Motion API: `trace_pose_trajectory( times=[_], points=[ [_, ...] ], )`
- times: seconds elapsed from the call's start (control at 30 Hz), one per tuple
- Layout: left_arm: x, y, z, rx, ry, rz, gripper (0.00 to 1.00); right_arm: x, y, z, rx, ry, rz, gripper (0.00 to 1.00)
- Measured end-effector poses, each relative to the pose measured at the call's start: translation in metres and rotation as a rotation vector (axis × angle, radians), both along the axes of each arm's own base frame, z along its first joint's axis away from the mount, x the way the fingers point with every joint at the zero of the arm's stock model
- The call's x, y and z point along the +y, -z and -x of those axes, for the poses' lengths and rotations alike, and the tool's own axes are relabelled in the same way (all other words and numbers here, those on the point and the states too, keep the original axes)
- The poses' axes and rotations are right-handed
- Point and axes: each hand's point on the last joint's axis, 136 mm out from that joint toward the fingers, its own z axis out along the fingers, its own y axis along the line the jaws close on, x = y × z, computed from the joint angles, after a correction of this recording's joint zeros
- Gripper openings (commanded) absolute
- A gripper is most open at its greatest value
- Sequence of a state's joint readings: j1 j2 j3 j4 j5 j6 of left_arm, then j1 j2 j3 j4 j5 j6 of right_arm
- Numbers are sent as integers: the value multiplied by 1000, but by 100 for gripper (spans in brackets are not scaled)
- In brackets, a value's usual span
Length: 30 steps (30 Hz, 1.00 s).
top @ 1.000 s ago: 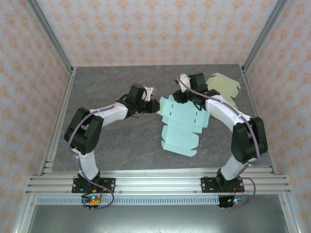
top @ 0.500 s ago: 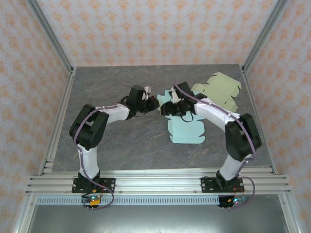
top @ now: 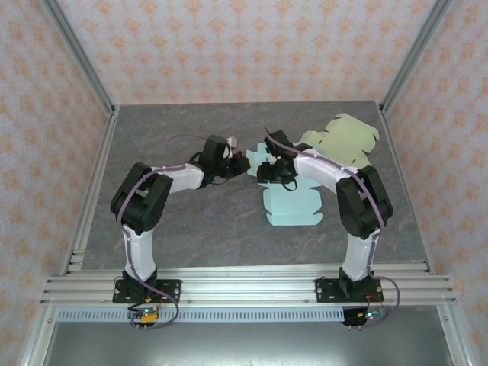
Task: Fold the paper box
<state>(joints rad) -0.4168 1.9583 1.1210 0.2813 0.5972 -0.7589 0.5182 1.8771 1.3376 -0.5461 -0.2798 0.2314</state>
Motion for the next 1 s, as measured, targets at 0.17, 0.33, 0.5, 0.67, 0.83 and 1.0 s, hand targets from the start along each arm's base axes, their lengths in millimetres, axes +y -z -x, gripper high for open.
trace_pose_trajectory(
  times=[0.17,0.33,0.5,0.67,0.83,1.0],
  points=[
    [3,4,1,10,-3,-2,0,0,-1,-2,-2,25,-7,82],
    [6,4,1,21,-12,6,0,21,-10,-1,-28,-40,-80,88],
    [5,4,2,69,-25,47,0,30,-11,-1,-87,-90,-30,84],
    [4,4,4,85,-23,63,0,15,2,-10,-109,-41,71,73],
    [6,5,3,88,-27,61,0,-1,-4,-17,-151,43,123,63],
    [10,9,4,91,-25,42,0,-22,-13,-15,-144,151,88,59]
  ],
)
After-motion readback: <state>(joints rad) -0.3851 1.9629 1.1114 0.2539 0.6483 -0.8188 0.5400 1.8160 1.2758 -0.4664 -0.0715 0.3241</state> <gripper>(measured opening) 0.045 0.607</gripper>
